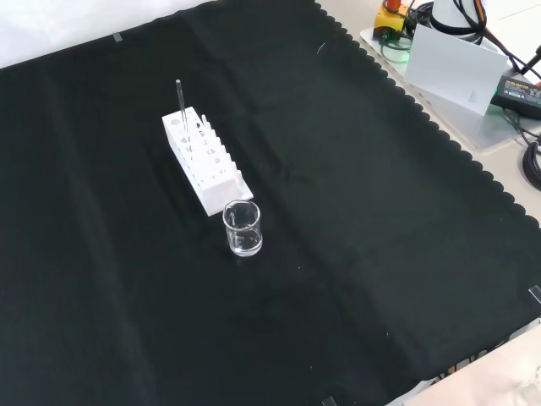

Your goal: Take the glass rod from the white test tube rack.

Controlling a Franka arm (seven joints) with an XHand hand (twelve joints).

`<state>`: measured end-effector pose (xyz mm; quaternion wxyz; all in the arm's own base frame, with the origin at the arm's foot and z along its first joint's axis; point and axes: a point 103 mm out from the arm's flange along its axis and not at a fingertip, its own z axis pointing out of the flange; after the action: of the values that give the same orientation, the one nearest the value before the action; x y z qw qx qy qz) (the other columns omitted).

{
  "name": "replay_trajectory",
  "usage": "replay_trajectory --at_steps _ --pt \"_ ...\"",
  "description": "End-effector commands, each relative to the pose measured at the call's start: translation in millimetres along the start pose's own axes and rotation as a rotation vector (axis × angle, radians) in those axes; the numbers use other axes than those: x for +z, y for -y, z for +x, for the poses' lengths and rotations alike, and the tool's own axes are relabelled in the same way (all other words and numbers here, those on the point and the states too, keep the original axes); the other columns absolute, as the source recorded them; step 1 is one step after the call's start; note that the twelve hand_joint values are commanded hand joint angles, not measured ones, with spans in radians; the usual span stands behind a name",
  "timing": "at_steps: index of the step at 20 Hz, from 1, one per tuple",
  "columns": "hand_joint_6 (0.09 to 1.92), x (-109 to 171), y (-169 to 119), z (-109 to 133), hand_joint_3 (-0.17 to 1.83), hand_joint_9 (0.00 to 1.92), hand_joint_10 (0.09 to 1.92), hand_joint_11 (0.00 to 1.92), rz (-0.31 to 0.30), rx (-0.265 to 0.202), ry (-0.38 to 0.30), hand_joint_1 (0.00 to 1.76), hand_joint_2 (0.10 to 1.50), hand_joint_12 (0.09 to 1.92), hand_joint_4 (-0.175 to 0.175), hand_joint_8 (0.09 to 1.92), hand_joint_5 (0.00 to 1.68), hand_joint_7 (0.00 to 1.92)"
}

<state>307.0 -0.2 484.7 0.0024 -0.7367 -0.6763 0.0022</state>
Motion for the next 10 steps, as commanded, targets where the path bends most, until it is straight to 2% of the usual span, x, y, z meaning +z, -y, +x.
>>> replay_trajectory --at_steps 1,2,3,5,8,10 --pt "0.27 -46.4 55.6 0.0 -0.10 0.82 0.09 0.66 -0.035 0.124 0.015 0.73 1.11 0.93 -0.142 0.09 0.22 0.52" --pt "0.18 -48.8 58.5 0.5 -0.10 0.68 0.09 0.45 -0.035 0.131 0.013 0.67 1.15 1.13 -0.138 0.09 0.18 0.42" --pt "0.11 -49.0 59.0 1.1 -0.11 0.61 0.09 0.34 -0.038 0.131 0.013 0.63 1.17 1.25 -0.136 0.09 0.18 0.37" --pt "0.09 -48.2 58.3 1.4 -0.16 0.53 0.13 0.25 -0.037 0.132 0.011 0.61 1.20 1.35 -0.135 0.09 0.18 0.31" --pt "0.09 -50.1 57.2 0.1 -0.17 0.31 0.62 0.23 -0.031 0.140 0.013 0.61 1.21 1.38 -0.135 0.40 0.19 0.17" --pt "0.09 -50.2 56.5 0.5 -0.17 0.24 0.77 0.23 -0.030 0.140 0.014 0.60 1.22 1.39 -0.135 0.62 0.19 0.07"
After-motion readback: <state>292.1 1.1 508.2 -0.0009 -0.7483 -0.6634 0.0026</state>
